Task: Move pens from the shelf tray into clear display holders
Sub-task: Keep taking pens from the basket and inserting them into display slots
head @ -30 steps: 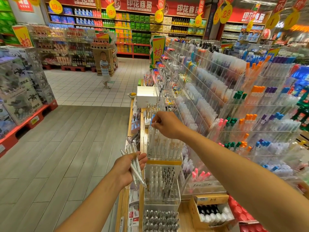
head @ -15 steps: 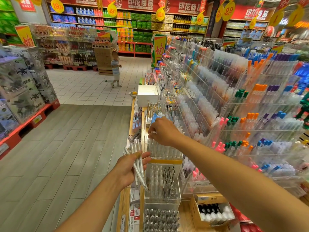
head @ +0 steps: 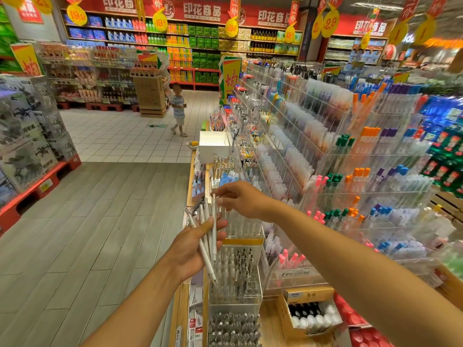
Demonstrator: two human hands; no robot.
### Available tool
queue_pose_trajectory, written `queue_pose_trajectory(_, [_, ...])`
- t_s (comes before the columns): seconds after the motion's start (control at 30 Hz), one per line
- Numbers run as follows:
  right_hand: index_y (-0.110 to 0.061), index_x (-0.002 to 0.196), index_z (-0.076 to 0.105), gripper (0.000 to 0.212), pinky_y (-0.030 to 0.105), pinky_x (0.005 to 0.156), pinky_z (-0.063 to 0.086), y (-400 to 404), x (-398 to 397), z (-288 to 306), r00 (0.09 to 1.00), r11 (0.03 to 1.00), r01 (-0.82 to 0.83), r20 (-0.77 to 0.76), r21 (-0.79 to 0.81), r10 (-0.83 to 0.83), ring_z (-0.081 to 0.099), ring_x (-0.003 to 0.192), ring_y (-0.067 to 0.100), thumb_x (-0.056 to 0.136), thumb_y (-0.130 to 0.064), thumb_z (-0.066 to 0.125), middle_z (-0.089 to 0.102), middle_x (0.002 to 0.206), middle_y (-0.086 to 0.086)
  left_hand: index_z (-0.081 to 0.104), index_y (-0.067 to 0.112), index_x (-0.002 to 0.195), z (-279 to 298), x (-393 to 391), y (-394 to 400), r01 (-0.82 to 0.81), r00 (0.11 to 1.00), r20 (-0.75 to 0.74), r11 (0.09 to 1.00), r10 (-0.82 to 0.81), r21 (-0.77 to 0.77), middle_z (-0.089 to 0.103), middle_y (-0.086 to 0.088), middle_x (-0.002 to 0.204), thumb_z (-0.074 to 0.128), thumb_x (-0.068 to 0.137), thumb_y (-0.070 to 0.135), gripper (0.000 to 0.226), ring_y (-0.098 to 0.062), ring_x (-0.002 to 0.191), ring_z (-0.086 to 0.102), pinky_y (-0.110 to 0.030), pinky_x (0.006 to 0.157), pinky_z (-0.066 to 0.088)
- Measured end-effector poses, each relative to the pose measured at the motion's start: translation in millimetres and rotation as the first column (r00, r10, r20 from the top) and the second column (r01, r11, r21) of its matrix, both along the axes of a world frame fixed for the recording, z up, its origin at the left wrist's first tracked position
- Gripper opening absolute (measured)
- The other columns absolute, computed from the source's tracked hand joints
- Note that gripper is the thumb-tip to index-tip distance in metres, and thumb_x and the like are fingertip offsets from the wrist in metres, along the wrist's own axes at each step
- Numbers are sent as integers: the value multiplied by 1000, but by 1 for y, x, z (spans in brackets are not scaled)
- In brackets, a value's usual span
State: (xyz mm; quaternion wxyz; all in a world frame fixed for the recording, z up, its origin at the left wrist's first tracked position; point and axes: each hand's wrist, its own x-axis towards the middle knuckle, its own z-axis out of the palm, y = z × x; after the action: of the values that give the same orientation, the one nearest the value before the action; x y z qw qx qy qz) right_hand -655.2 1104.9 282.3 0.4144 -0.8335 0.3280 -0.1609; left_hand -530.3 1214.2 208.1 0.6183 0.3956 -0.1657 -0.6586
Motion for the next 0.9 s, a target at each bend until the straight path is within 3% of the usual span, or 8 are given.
queue_pose_trajectory(0.17, [-5, 102, 55, 10, 14, 57, 46, 4, -9, 5, 991, 983, -18, 132, 184, -6, 62, 64, 5, 95, -11, 60, 63, 76, -1, 68, -1, 111, 2, -4, 2, 32, 999, 9, 999, -32, -39, 75, -14, 94, 51, 99, 17, 27, -19, 68, 70, -27, 56, 58])
queue_pose_trajectory(0.33, [-6, 100, 55, 6, 17, 57, 46, -1, -16, 12, 960, 989, 77, 258, 123, -107, 62, 60, 4, 96, -10, 58, 63, 75, 1, 63, 0, 118, 7, -8, 2, 9, 999, -36, 1000, -10, -19, 73, -15, 93, 50, 100, 15, 27, -21, 67, 69, -28, 55, 59])
queue_pose_trajectory(0.47, [-6, 103, 54, 8, 18, 59, 46, -12, -24, 16, 914, 971, 232, 328, 61, -239, 63, 66, 11, 98, -13, 55, 63, 83, 7, 65, 5, 114, 5, -6, 4, -70, 997, 16, 994, 69, 86, 75, -14, 91, 50, 102, 14, 21, -19, 62, 70, -26, 52, 58])
queue_pose_trajectory(0.57, [-9, 103, 48, 11, 27, 64, 45, -17, -30, 13, 929, 951, 298, 258, -87, -267, 62, 70, 16, 101, -19, 50, 62, 84, 7, 63, 6, 116, 0, -3, 5, -128, 991, 58, 980, 121, 150, 76, -9, 83, 48, 103, 14, 21, -18, 61, 70, -25, 50, 57])
queue_pose_trajectory(0.7, [-13, 101, 44, 8, 34, 63, 45, -11, -32, 3, 983, 915, 179, 35, -361, -178, 58, 77, 22, 102, -21, 45, 59, 84, 6, 62, 7, 118, -5, -1, 6, -142, 986, 113, 972, 122, 187, 77, -7, 86, 47, 104, 15, 22, -18, 69, 71, -27, 57, 57])
queue_pose_trajectory(0.9, [-9, 100, 44, 10, 33, 61, 37, -6, -28, -10, 989, 893, 105, -46, -439, -139, 47, 73, 22, 103, -18, 42, 53, 84, 7, 63, 9, 114, -4, -4, 6, -138, 984, 138, 972, 112, 192, 78, -5, 84, 46, 104, 16, 21, -16, 65, 72, -31, 63, 53])
